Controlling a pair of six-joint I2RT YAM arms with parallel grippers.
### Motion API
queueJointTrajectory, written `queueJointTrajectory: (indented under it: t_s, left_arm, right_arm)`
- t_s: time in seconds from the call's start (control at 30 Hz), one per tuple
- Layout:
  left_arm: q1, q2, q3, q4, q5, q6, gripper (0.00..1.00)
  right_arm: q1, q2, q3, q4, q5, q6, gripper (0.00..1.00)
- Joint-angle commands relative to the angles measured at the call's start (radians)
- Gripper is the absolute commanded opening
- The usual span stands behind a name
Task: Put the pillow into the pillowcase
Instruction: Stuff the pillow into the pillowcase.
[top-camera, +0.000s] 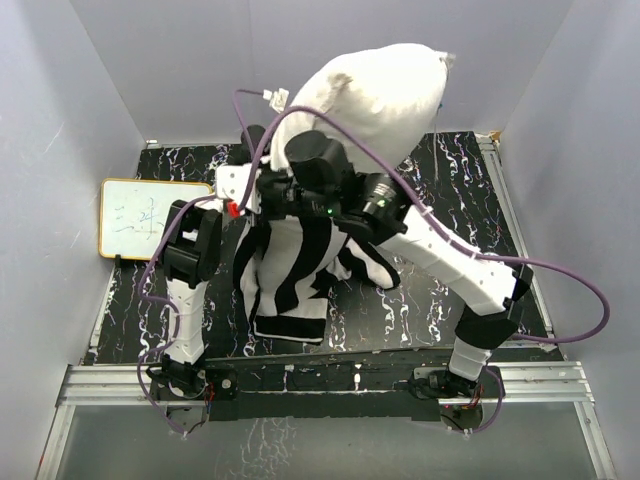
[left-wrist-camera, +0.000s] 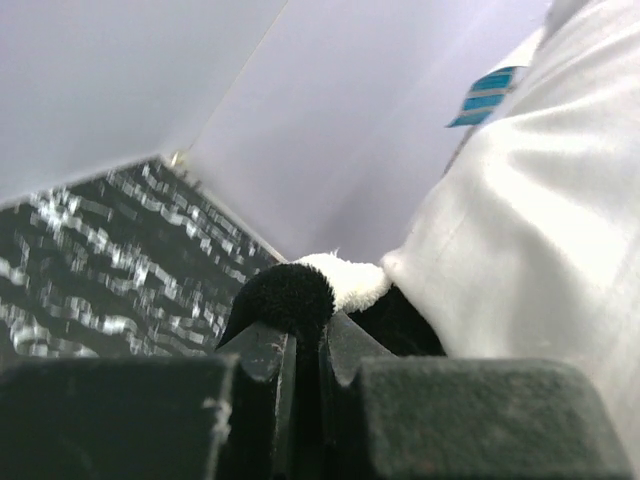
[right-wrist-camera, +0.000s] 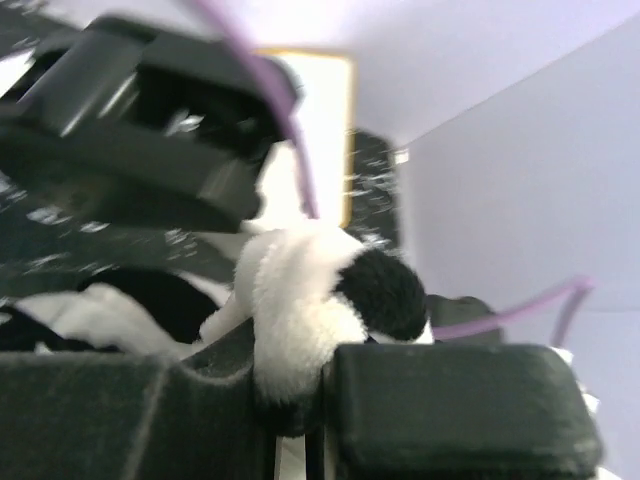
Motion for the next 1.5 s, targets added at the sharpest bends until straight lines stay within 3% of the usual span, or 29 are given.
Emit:
queueJointTrajectory:
  t_s: [0.0,0.23,0.4,0.47,0.53,0.67,0.77,0.83,0.97,1.07,1.33,1.4,1.47]
  left_arm:
    - [0.007,-0.035,0.255,0.022,-0.051,-0.015,0.00]
    - [0.004,0.014,0.366,-0.100,-0.034,-0.057,0.00]
    - [-0.003,0.035,0.395,-0.110,-0.045,-0.093,0.00]
    - [-0.002,0.045,0.429,-0.140,-0.044,-0.098,0.02]
    - [-0.002,0.051,0.462,-0.201,-0.031,-0.089,0.12]
    - [0.009,0.009,0.444,-0.384,0.010,-0.002,0.47]
    - [0.082,-0.143,0.263,-0.508,-0.021,0.083,0.69]
    - [0.168,-0.263,0.121,-0.562,-0.055,0.094,0.77]
    - [0.383,-0.495,-0.140,-0.667,-0.082,0.098,0.86]
    - [0.503,-0.632,-0.255,-0.718,-0.043,0.141,0.92]
    - [0.534,-0.804,-0.147,-1.023,-0.058,0.388,0.93]
    - [0.533,-0.833,-0.108,-1.074,-0.053,0.407,0.93]
    - [0.534,-0.851,-0.088,-1.108,-0.014,0.379,0.92]
  right_arm:
    - [0.054,-0.015,0.259,0.077,0.148,-0.128,0.08]
    - [0.054,-0.067,0.301,0.242,0.438,-0.104,0.08]
    - [0.054,-0.068,0.304,0.364,0.593,-0.249,0.08]
    - [0.054,-0.065,0.284,0.395,0.637,-0.321,0.08]
    - [0.053,-0.059,0.270,0.438,0.676,-0.372,0.08]
    - [0.053,-0.047,0.260,0.405,0.663,-0.342,0.08]
    - [0.028,-0.053,0.162,0.386,0.686,-0.311,0.08]
    - [-0.015,-0.052,0.112,0.354,0.659,-0.259,0.08]
    - [-0.108,-0.040,0.080,0.316,0.582,-0.141,0.08]
    - [-0.165,-0.029,0.033,0.313,0.534,-0.062,0.08]
    - [-0.462,0.110,-0.034,0.420,0.438,0.102,0.09]
    - [-0.557,0.150,-0.058,0.452,0.411,0.123,0.20]
    - [-0.647,0.202,-0.032,0.424,0.369,0.141,0.39]
